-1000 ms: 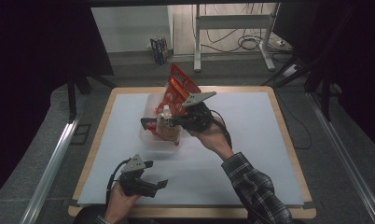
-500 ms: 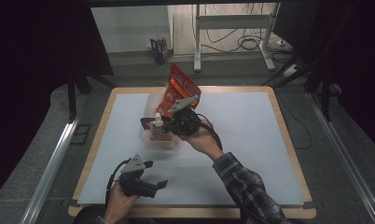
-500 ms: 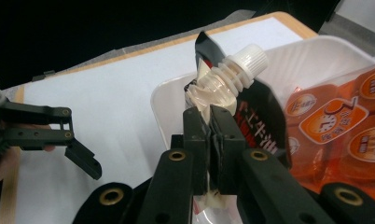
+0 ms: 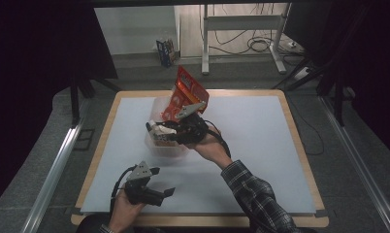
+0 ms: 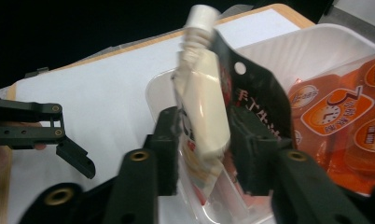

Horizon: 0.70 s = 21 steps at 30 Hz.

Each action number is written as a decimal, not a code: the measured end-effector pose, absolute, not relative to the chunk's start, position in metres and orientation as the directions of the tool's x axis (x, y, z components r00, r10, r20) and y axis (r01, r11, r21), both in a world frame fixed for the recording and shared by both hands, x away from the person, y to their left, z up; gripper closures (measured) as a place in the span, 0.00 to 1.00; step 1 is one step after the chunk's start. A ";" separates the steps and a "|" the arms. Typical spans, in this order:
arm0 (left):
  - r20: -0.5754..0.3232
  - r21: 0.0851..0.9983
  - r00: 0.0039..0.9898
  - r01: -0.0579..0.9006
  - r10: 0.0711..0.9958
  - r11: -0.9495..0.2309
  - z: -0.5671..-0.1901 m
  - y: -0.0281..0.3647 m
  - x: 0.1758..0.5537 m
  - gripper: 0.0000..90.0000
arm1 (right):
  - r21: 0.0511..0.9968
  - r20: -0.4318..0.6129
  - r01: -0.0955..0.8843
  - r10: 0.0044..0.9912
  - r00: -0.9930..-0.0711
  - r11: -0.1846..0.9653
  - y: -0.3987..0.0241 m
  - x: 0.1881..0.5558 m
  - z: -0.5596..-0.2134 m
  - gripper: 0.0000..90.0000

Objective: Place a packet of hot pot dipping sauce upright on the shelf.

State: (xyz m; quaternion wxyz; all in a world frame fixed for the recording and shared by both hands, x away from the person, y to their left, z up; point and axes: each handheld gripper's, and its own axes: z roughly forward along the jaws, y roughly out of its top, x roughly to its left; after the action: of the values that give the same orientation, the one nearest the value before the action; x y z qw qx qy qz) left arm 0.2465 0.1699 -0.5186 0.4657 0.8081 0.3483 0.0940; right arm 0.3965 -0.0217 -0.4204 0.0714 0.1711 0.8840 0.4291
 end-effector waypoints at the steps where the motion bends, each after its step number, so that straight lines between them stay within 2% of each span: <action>1: -0.172 0.818 0.740 0.475 0.650 -0.324 -0.519 0.170 0.246 0.06 | 0.784 0.019 0.242 0.367 -0.930 0.571 -0.022 0.396 -0.420 0.65; 3: -0.171 0.818 0.740 0.474 0.650 -0.325 -0.519 0.170 0.246 0.06 | 0.785 0.018 0.244 0.372 -0.928 0.570 -0.023 0.396 -0.419 0.64; 5: -0.170 0.818 0.741 0.474 0.650 -0.326 -0.519 0.169 0.246 0.06 | 0.786 0.018 0.246 0.378 -0.925 0.566 -0.024 0.396 -0.419 0.56; 13: -0.164 0.819 0.745 0.468 0.647 -0.332 -0.519 0.168 0.246 0.06 | 0.783 -0.005 0.231 0.378 -0.926 0.577 -0.026 0.392 -0.420 0.40; 21: -0.157 0.820 0.749 0.462 0.644 -0.338 -0.520 0.167 0.246 0.06 | 0.788 -0.029 0.217 0.386 -0.922 0.576 -0.030 0.387 -0.418 0.28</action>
State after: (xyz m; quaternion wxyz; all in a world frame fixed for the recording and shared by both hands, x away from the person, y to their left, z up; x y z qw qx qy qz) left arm 0.2460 0.1674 -0.5195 0.4638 0.8119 0.3406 0.0980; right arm 0.3869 -0.0304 -0.4182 0.0991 0.1708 0.8822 0.4275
